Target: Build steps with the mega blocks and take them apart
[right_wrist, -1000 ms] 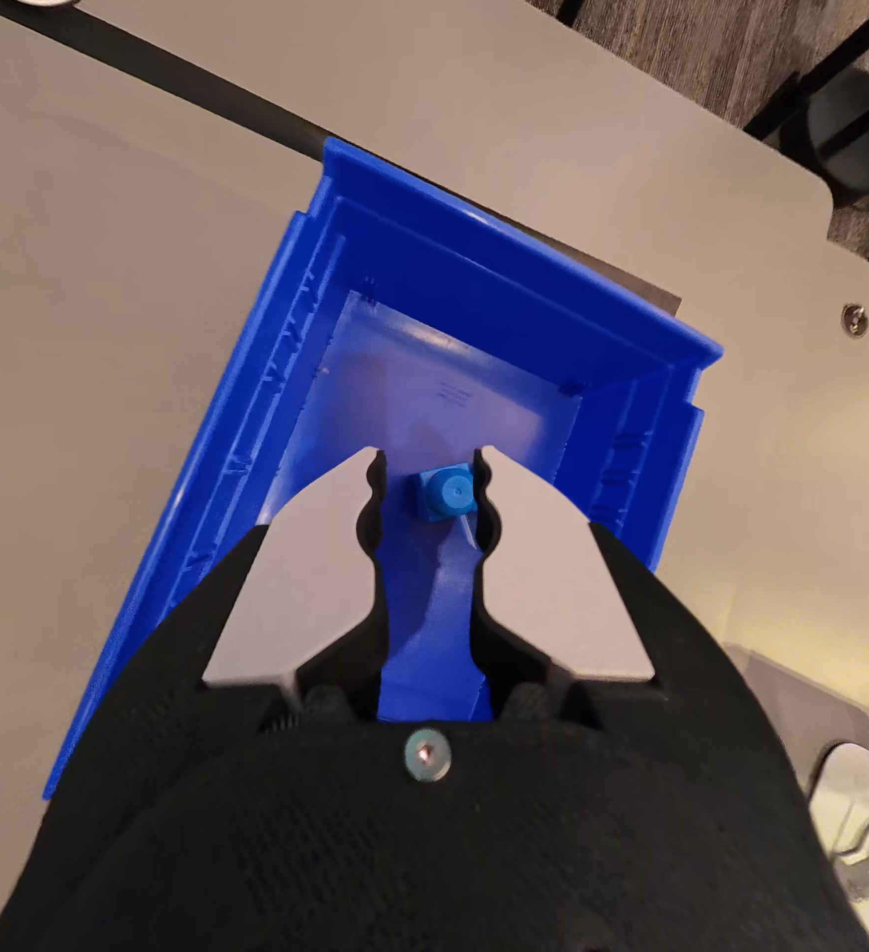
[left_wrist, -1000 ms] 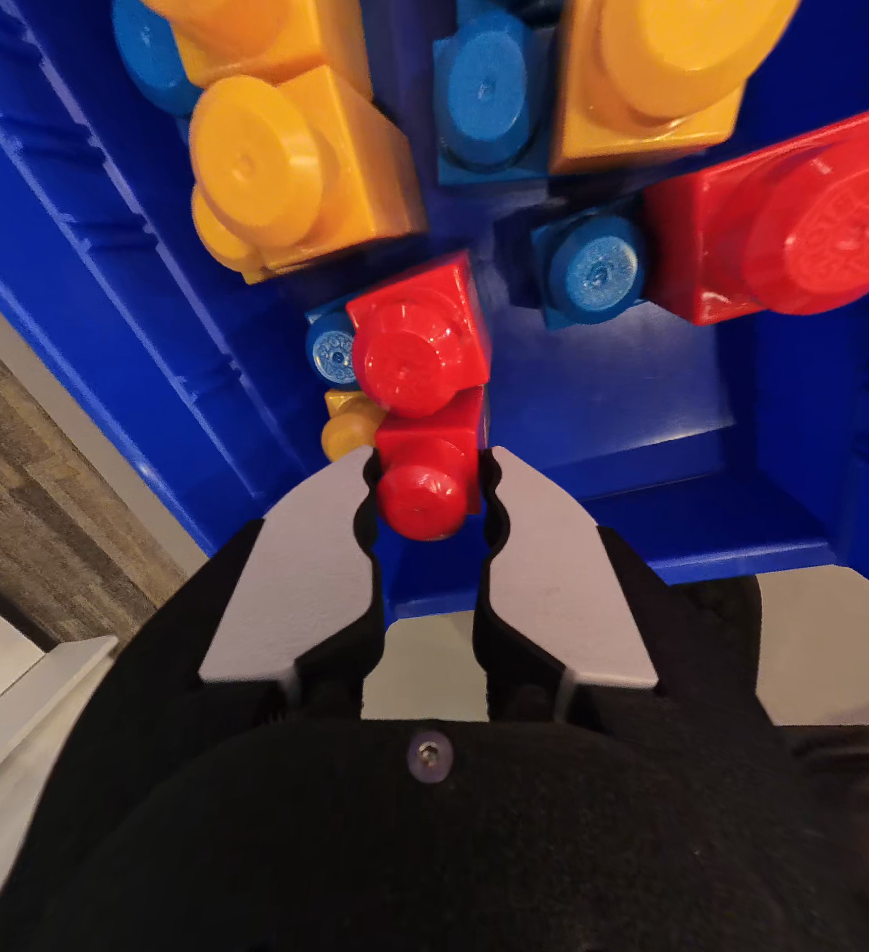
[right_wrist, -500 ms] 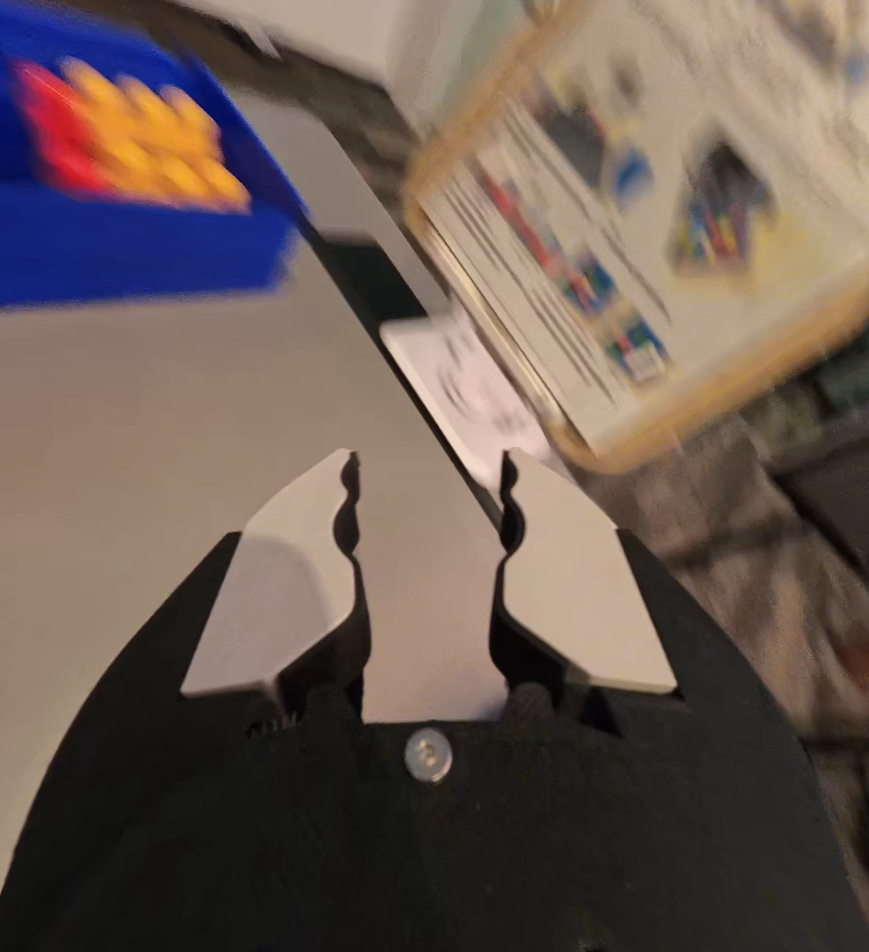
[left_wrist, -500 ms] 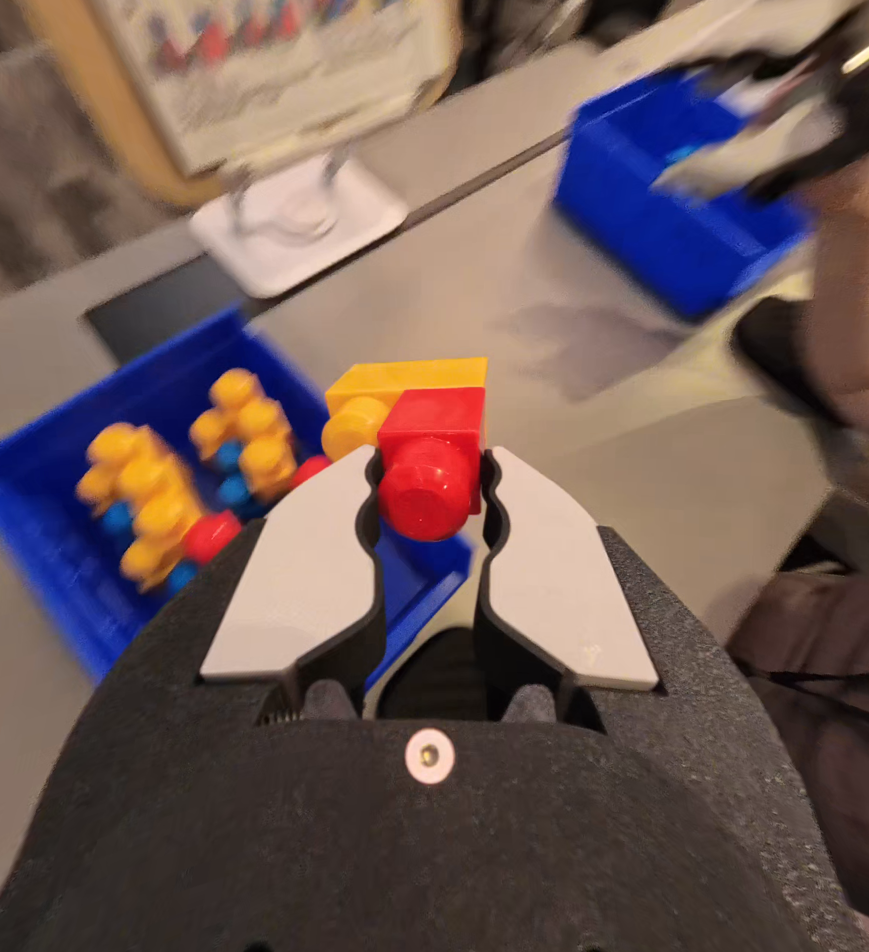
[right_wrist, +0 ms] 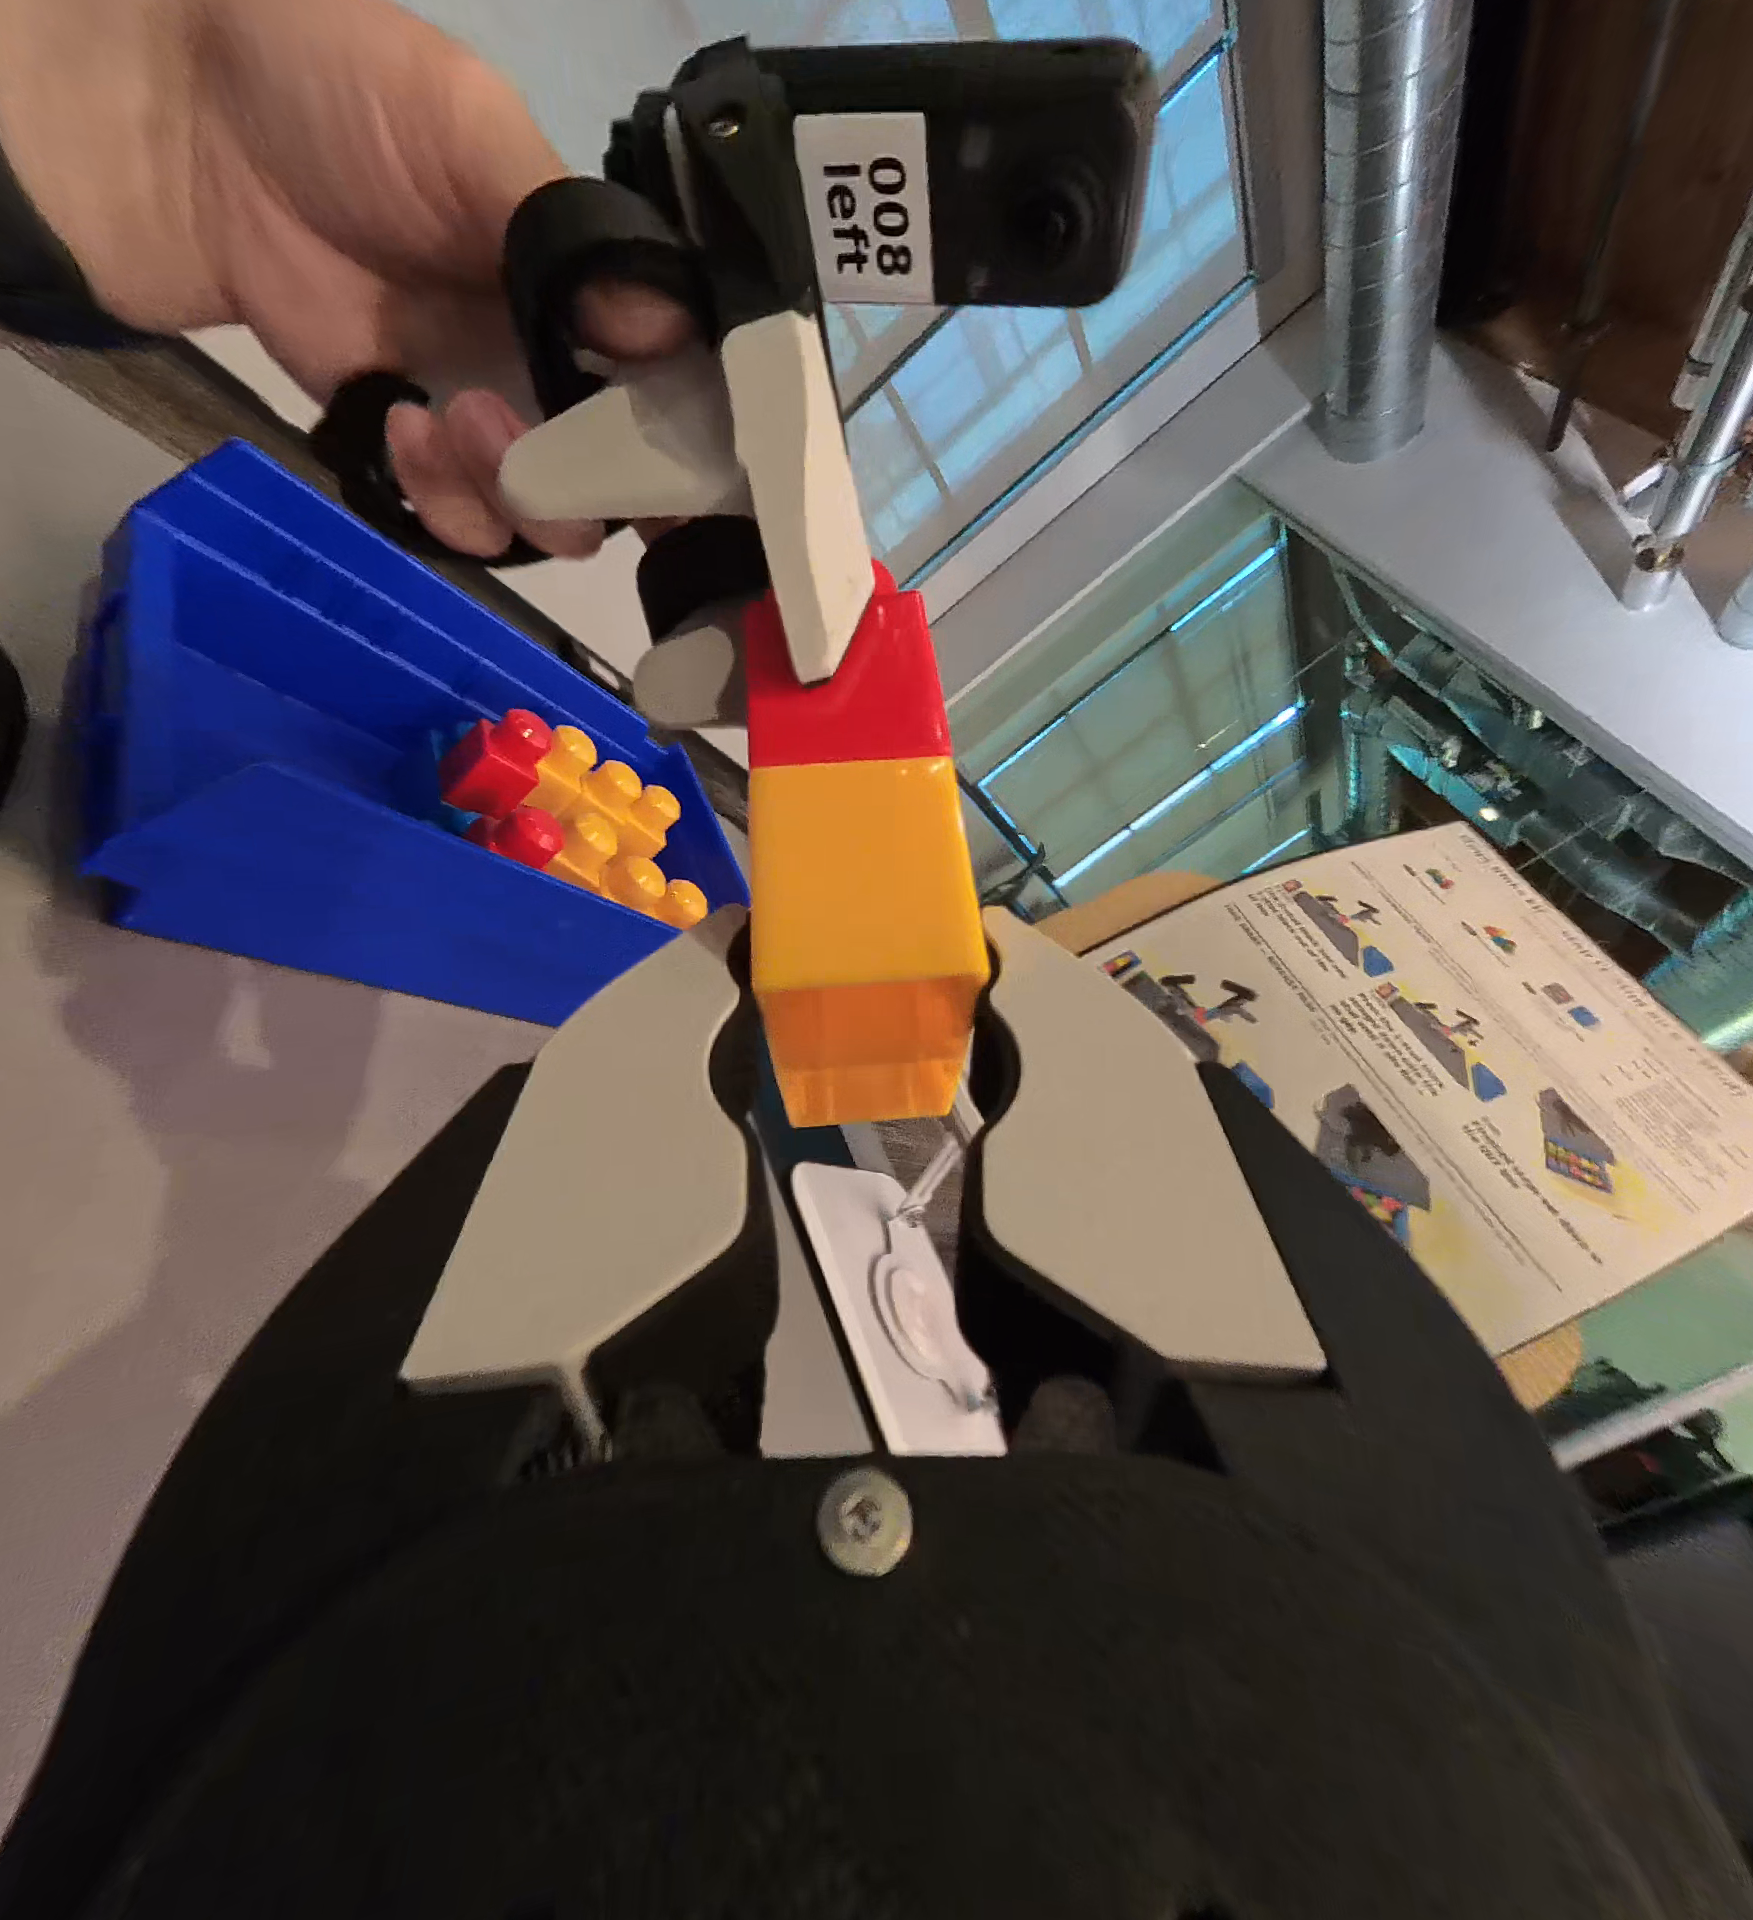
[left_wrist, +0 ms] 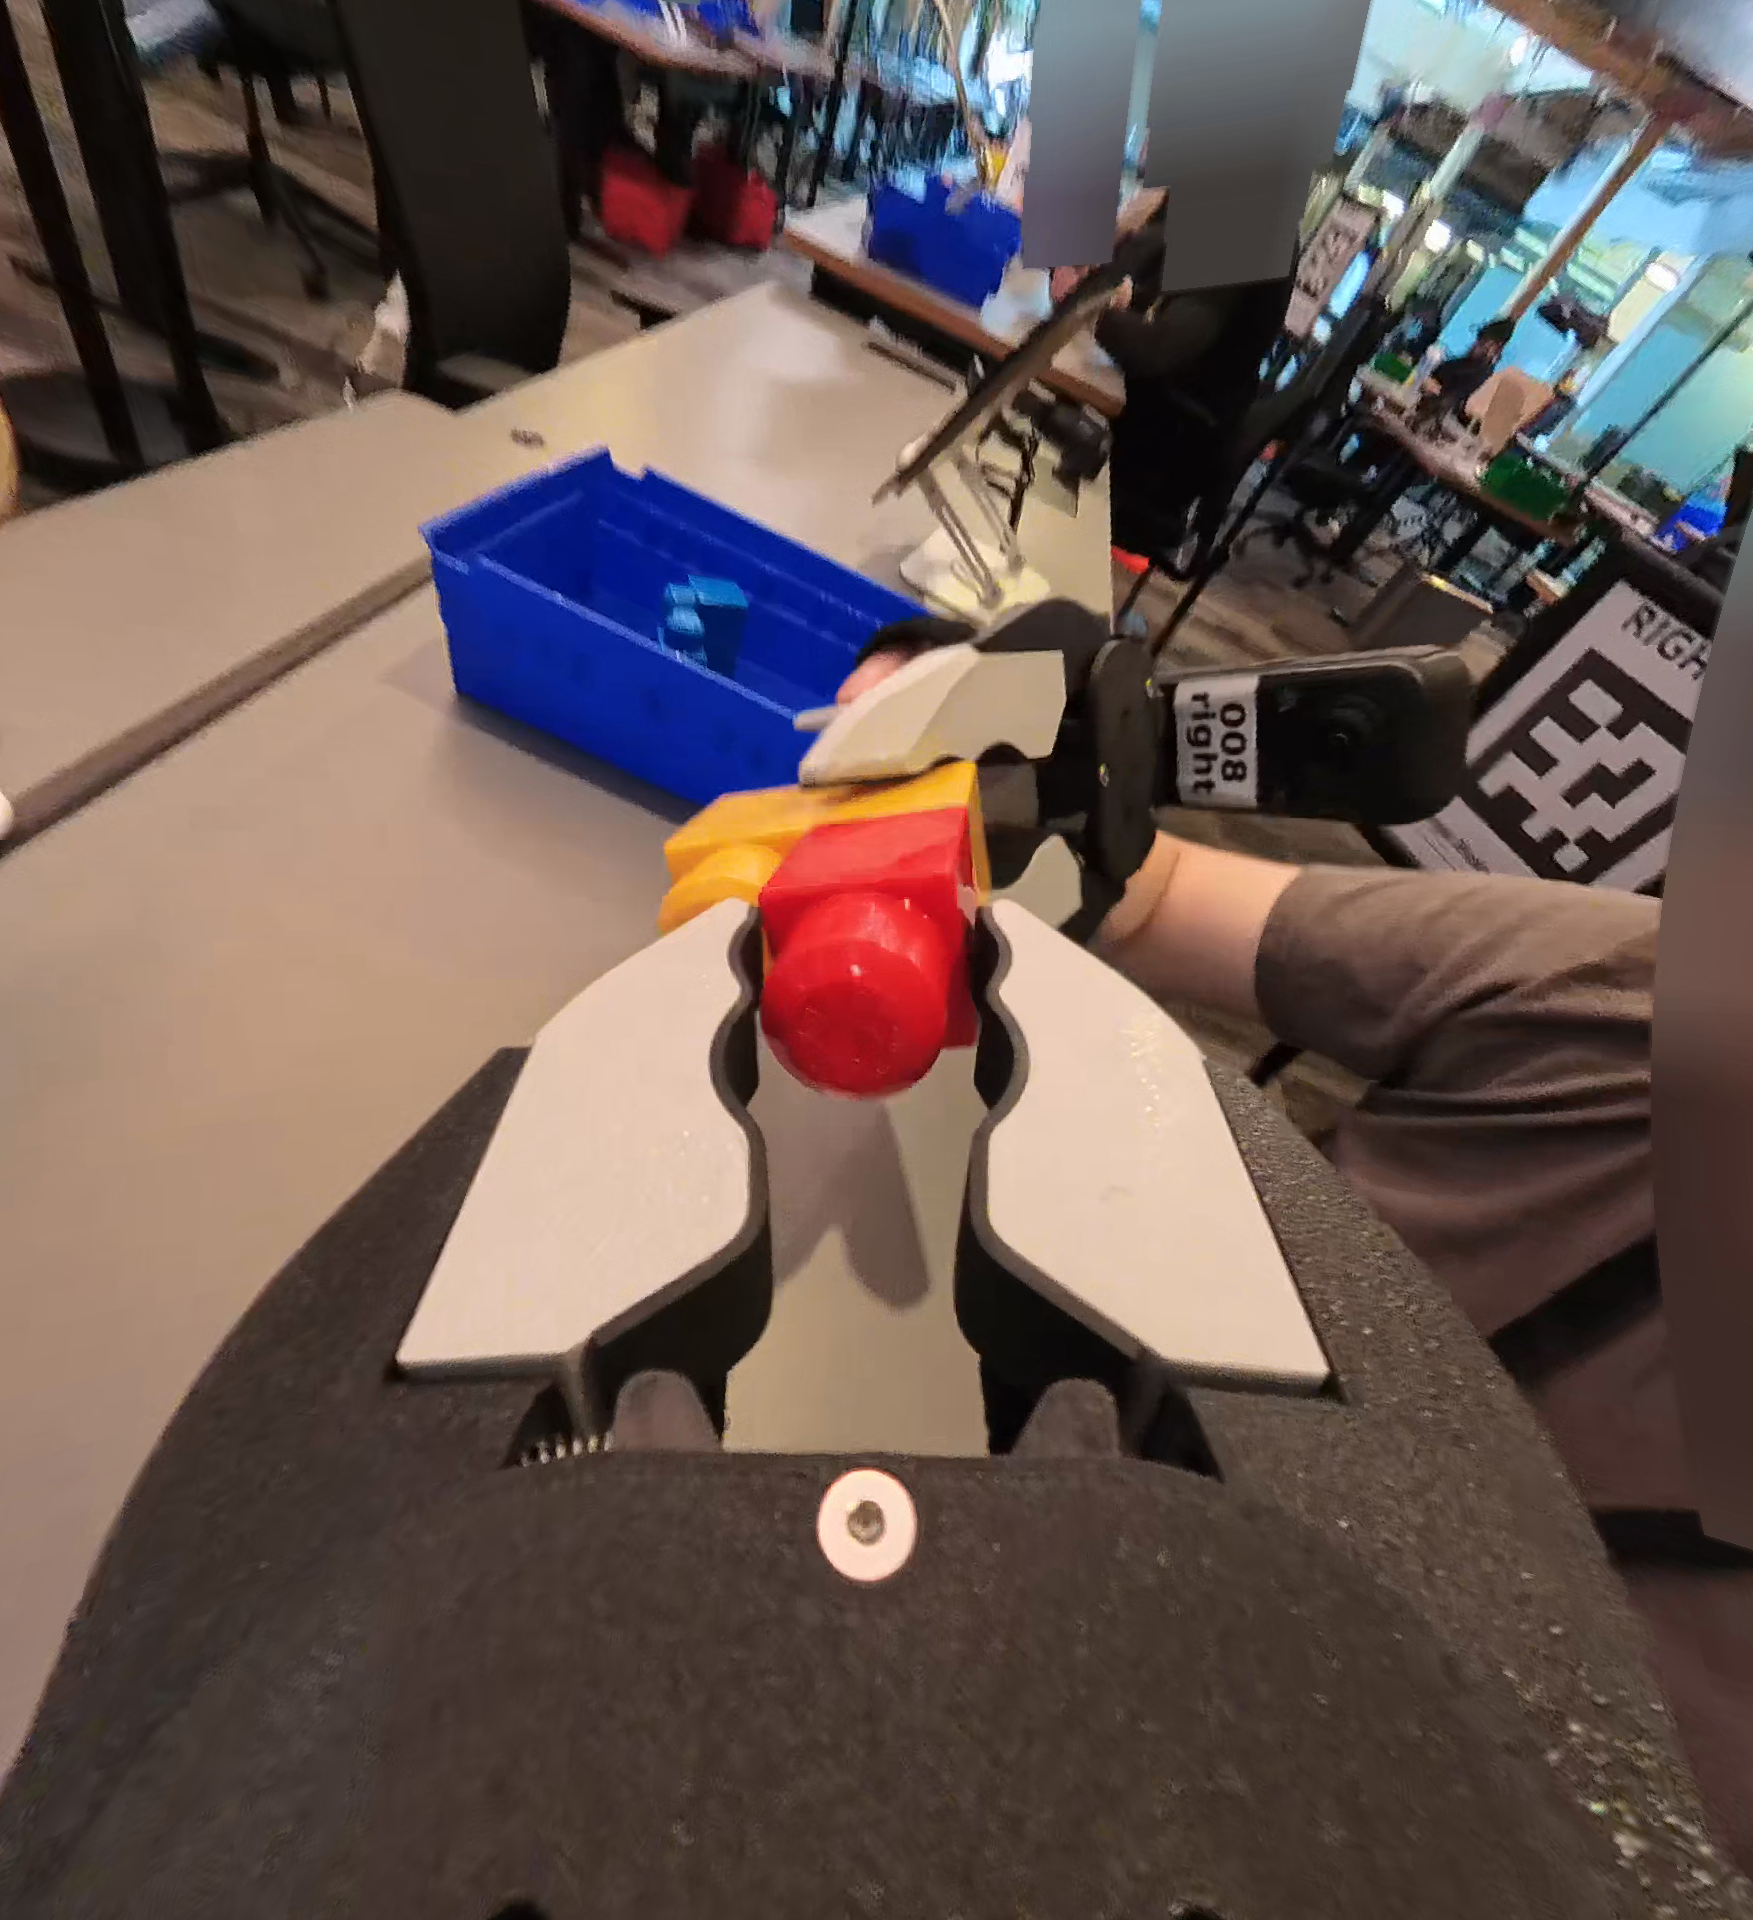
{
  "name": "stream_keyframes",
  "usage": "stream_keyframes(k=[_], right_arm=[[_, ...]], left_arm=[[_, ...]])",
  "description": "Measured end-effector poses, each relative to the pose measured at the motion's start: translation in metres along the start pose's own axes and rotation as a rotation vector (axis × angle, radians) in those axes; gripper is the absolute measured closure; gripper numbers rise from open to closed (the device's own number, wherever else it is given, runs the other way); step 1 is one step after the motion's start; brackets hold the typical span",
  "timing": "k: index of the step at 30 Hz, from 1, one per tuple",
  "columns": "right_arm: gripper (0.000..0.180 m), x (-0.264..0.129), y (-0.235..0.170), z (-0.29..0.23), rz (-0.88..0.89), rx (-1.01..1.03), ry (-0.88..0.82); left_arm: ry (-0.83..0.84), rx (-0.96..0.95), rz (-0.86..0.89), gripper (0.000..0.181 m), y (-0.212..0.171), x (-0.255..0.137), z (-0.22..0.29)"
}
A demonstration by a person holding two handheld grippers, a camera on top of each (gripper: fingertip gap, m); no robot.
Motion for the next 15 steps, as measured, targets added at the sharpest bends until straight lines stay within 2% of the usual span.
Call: stream_keyframes(k=[2, 4, 7, 9, 12, 15], right_arm=[[0.143, -0.001, -0.002, -0.001, 0.001, 0.120, 0.099], [0.143, -0.003, -0.001, -0.004, 0.021, 0.317, 0.228], [0.143, -0.006, -0.001, -0.006, 0.045, 0.609, 0.417], [0.143, -0.008, -0.004, -0.005, 0.060, 0.734, 0.501], [0.143, -0.012, -0.016, -0.009, 0.041, 0.793, 0.608], [0.143, -0.018, -0.019, -0.004, 0.053, 0.822, 0.650]], left_arm=[[0.040, 0.095, 0.073, 0.125, 0.011, 0.002, -0.004], [0.085, 0.245, 0.088, 0.120, 0.011, 0.004, -0.005], [0.078, 0.443, -0.001, 0.130, -0.011, 0.011, 0.003], [0.179, 0.518, -0.088, 0.137, -0.022, 0.015, -0.009], [0.186, 0.526, -0.126, 0.141, -0.026, 0.023, -0.011], [0.141, 0.447, -0.103, 0.142, -0.020, 0.026, -0.010]])
Point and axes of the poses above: each gripper's, where its closed fingertips meet, x out along the fingers, y out of its top, z = x × y across the jaws, the point moved 1 cm from there along -x, back along the fingers
